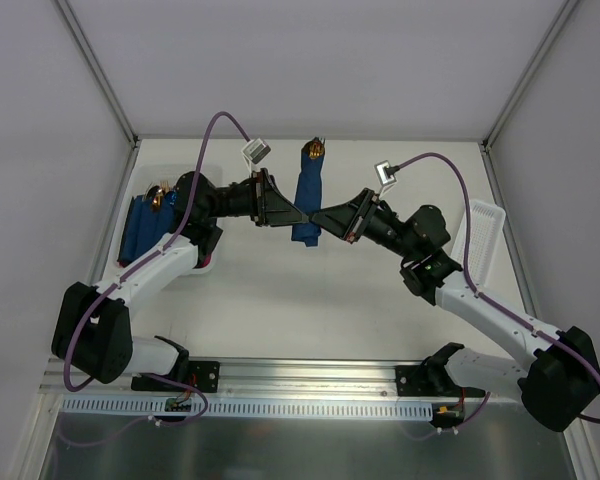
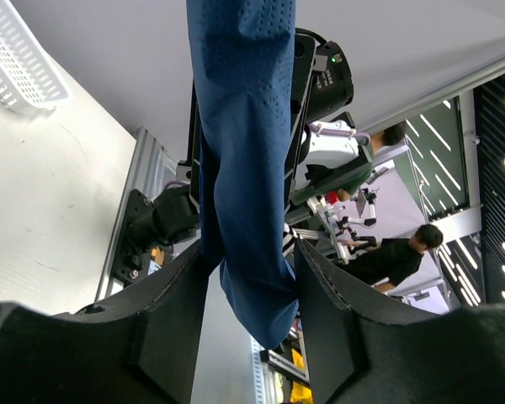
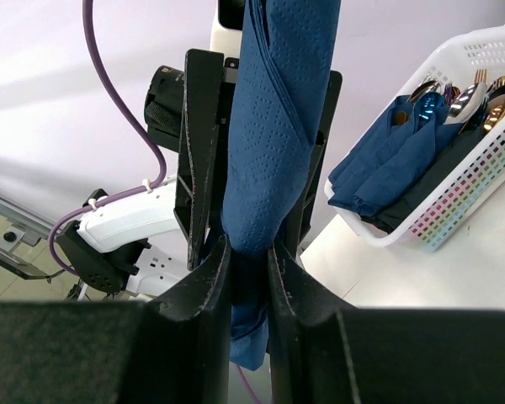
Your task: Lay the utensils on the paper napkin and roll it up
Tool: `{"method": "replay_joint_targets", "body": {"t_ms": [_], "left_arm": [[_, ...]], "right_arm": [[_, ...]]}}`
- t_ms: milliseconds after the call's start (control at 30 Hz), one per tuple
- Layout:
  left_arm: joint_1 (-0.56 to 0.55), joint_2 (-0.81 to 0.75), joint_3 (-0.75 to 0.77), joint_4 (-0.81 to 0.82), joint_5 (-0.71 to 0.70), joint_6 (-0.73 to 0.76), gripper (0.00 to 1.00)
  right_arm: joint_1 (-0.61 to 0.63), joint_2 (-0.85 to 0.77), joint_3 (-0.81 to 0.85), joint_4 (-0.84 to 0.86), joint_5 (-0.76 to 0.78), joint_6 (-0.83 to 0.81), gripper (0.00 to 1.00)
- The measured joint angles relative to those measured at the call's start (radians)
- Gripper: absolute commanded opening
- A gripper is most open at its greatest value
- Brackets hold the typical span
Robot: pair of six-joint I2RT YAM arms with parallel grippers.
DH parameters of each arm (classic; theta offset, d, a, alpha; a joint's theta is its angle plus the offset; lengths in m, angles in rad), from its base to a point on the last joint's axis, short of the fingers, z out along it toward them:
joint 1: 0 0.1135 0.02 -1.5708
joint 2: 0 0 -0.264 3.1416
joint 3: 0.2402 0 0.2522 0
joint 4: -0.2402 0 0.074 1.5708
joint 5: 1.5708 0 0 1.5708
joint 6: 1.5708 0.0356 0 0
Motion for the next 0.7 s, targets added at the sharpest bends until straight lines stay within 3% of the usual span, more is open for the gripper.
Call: {"method": "replay_joint_targets", "body": {"t_ms": [500, 700], "left_arm": [[0.002, 0.0, 0.0, 0.002, -0.001, -0.031, 0.48], [0.002, 0.004, 0.0, 0.011, -0.003, -0.053, 0.39]], "right_arm": [[0.0, -0.024, -0.034, 0.016, 0.0, -0.004, 0.0], [0.0, -0.035, -0.045, 0.024, 0.001, -0.004, 0.0]]}}
